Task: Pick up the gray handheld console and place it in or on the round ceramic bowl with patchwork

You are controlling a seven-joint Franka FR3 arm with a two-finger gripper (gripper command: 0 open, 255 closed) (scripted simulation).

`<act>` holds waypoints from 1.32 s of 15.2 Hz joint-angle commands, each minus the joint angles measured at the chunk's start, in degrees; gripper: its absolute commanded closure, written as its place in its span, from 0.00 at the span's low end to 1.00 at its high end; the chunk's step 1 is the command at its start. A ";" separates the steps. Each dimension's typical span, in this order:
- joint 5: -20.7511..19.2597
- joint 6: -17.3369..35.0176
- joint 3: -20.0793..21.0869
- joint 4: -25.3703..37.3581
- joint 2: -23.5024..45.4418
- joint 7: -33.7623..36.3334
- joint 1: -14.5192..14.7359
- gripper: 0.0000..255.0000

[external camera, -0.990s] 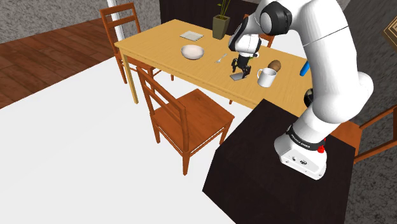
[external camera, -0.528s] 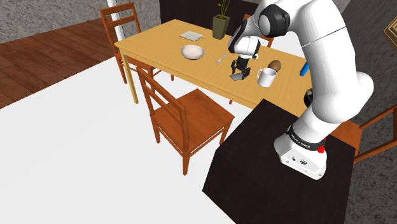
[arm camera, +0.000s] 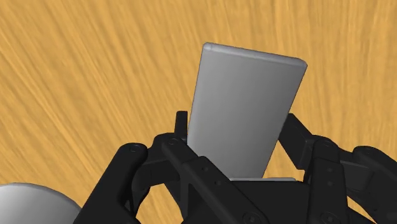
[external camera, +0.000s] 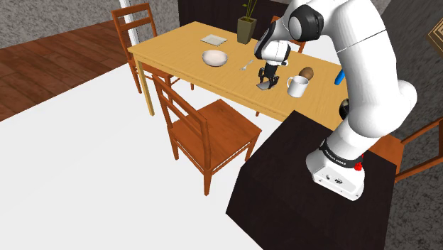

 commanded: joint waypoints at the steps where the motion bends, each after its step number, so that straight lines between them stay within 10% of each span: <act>1: -0.01 -0.01 0.01 -0.01 0.03 0.00 -0.01 1.00; 20: -5.00 -6.42 -5.32 -2.93 -9.19 2.73 3.92 1.00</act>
